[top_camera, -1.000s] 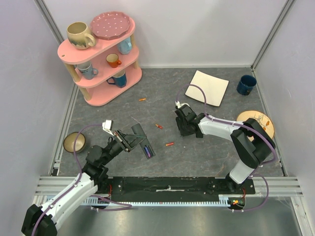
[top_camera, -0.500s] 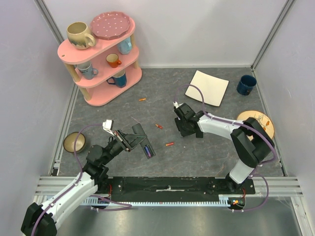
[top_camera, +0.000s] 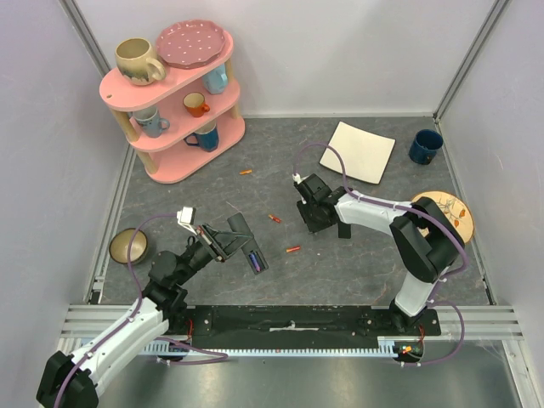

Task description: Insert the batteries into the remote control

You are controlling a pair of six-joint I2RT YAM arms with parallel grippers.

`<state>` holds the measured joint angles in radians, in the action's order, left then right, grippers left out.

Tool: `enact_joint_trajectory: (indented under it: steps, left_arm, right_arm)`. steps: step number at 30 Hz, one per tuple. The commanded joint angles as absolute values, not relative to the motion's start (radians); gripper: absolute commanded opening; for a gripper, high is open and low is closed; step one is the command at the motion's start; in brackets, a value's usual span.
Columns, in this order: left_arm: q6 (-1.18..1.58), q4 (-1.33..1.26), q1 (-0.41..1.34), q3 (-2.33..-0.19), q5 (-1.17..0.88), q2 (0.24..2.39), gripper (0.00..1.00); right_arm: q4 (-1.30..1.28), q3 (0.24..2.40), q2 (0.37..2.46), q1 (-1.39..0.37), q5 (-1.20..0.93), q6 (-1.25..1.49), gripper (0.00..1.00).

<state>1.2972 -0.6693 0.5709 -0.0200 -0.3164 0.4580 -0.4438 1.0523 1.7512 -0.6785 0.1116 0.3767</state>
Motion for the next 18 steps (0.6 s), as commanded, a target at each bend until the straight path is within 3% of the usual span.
enact_joint_trajectory:
  steps: [1,12,18]
  left_arm:
    - [1.312,-0.713,0.571,0.118,-0.328,0.449,0.02]
    - [1.304,-0.713,0.571,0.101,-0.331,0.468,0.02]
    - [1.301,-0.724,0.571,0.097,-0.334,0.485,0.02]
  right_arm:
    - [-0.446,1.051,1.75,-0.678,0.087,0.354,0.38]
    - [-0.446,1.026,1.756,-0.678,0.061,0.353,0.35]
    - [-0.445,1.009,1.759,-0.676,0.06,0.354,0.26]
